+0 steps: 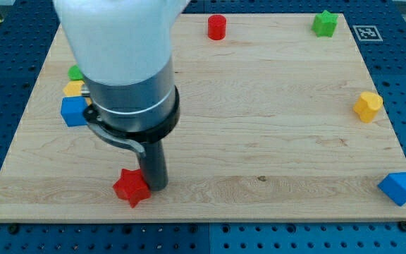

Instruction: Move arm towards the top right

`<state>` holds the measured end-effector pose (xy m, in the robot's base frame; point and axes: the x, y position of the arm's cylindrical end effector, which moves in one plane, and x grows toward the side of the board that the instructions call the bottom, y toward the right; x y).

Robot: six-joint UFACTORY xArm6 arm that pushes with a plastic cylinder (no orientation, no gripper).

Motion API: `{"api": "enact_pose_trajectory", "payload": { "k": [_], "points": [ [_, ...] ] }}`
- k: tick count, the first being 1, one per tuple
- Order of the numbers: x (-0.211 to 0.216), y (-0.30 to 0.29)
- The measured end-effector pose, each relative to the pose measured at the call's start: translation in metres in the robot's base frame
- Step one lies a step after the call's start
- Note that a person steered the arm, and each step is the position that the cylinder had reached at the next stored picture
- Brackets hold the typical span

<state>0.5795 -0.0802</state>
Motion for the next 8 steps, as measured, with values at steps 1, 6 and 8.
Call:
{"api": "enact_pose_trajectory", "payload": {
  "k": [1,6,8],
  "points": [
    [0.001,-0.037],
    [0.024,-0.073],
    [0.020,-0.082]
  ]
}}
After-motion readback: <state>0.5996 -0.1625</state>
